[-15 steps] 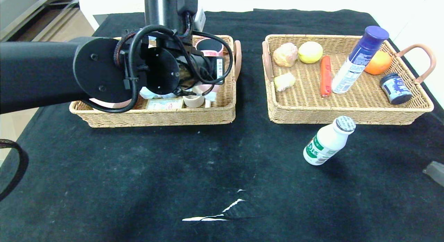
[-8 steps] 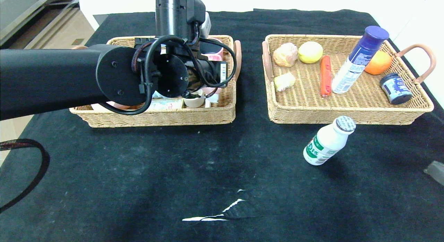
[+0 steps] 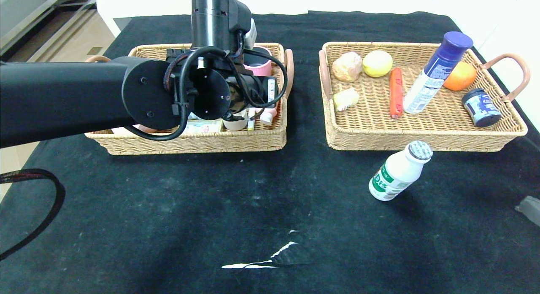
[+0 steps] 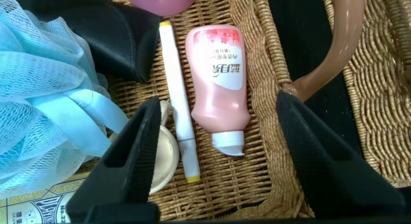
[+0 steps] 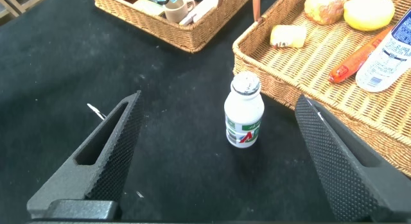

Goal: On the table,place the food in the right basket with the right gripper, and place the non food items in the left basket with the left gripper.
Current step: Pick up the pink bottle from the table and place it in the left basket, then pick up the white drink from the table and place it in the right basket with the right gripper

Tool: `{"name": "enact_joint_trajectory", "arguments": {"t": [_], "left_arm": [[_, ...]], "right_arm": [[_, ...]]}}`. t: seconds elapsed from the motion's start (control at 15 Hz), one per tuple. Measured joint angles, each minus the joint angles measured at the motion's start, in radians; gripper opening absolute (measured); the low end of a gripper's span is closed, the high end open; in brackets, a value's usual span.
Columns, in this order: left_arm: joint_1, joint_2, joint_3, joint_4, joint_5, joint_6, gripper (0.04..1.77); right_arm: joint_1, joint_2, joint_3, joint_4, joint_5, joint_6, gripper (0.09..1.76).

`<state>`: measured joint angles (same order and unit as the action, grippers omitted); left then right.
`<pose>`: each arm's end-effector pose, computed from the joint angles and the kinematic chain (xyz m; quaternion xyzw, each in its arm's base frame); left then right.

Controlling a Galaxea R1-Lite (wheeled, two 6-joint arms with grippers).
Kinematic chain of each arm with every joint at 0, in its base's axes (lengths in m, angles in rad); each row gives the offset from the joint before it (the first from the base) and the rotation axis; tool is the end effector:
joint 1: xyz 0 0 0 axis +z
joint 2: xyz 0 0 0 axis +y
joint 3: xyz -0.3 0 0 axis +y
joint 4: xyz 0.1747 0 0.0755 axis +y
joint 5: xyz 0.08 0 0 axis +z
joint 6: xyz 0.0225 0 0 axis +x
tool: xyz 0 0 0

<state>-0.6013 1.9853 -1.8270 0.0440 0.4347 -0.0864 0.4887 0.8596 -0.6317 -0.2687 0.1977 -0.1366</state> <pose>0.3382 -0.2205 0.3014 0.0071 0.0912 -0.0789 0.9927 0.0804 0.0477 0.2655 -0.0613 -0.0431 0.3343 0.9395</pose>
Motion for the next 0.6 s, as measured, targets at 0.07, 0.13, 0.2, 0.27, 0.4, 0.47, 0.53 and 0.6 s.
{"name": "enact_joint_trajectory", "arguments": {"t": [0.07,0.13,0.2,0.27,0.4,0.47,0.53,0.6], "left_arm": [[0.000,0.000,0.001,0.000,0.001,0.000,1.39],[-0.001,-0.001,0.003,0.003,0.001,0.001,1.43],[-0.002,-0.006,0.005,0.009,0.001,0.001,1.46],[-0.005,-0.014,0.010,0.015,0.000,0.001,1.49],[-0.012,-0.038,0.035,0.020,-0.009,0.004,1.54],[-0.015,-0.058,0.060,0.021,-0.025,0.015,1.56],[-0.018,-0.081,0.093,0.020,-0.044,0.024,1.58],[-0.022,-0.111,0.134,0.020,-0.067,0.029,1.59]], "right_arm": [[0.000,0.000,0.000,0.000,0.000,0.000,1.71],[0.000,0.000,0.000,0.000,0.000,0.000,1.71],[0.000,0.000,0.000,0.000,0.000,0.000,1.71],[0.000,0.000,0.000,0.000,0.000,0.000,1.71],[0.000,0.000,0.000,-0.001,0.000,0.000,1.71],[0.000,0.000,0.000,0.000,0.000,0.000,1.71],[0.000,0.000,0.000,0.000,0.000,0.000,1.71],[0.000,0.001,0.001,0.000,0.001,0.000,1.71]]}}
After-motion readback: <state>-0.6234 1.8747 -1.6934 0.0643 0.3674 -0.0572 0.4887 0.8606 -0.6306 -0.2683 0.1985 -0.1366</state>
